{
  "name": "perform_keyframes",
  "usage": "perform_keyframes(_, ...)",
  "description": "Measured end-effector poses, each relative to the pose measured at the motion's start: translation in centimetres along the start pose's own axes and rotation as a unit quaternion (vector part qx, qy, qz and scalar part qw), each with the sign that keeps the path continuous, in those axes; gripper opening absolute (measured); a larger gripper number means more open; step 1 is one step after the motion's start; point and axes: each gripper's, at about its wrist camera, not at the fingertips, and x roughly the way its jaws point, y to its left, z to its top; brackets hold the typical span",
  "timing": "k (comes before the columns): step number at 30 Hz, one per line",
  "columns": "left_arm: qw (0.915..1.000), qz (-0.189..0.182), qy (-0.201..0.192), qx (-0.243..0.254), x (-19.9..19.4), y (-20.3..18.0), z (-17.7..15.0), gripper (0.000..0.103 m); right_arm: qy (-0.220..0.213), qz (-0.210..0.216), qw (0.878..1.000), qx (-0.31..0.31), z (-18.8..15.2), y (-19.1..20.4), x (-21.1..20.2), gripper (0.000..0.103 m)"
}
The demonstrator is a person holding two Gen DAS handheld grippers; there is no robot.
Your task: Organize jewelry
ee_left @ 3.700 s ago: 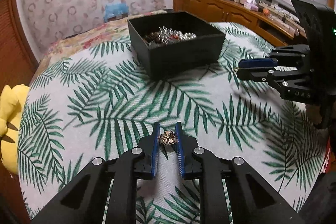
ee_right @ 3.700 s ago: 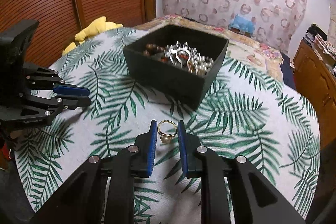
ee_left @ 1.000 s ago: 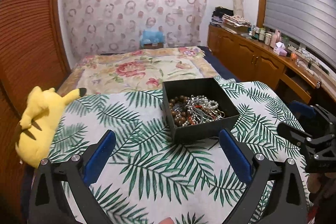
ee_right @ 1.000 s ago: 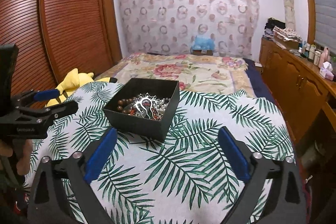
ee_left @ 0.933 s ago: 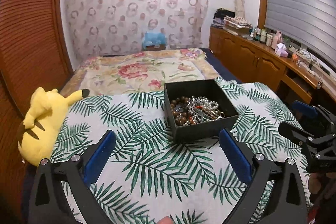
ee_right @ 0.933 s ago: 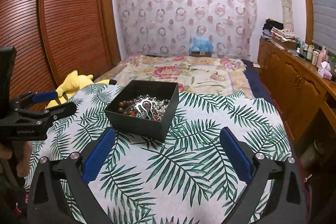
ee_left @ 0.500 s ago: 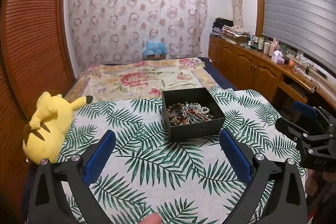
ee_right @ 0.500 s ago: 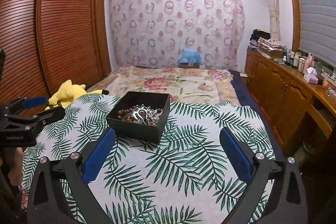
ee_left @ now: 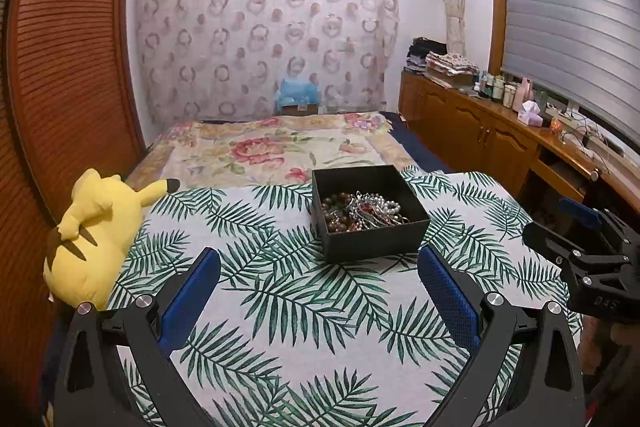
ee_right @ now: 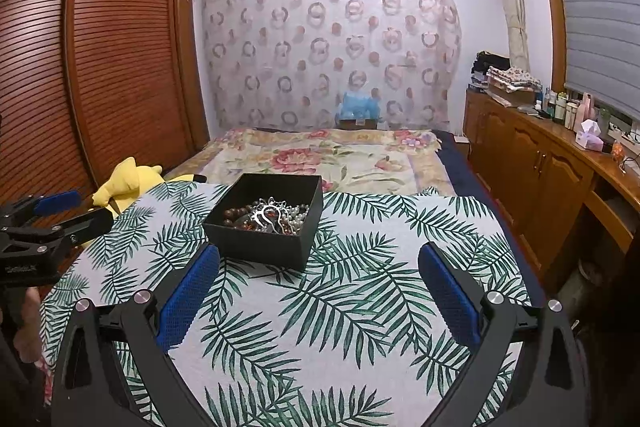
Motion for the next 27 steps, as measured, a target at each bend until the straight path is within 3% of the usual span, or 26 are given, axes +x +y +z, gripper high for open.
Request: perform_keyframes(27, 1.0000, -0.004, 0.003, -0.001, -0.22, -0.02, -0.48, 0.095, 0.000, 0.001, 1.000, 0.000, 0.00, -0.07, 0.02, 0.100)
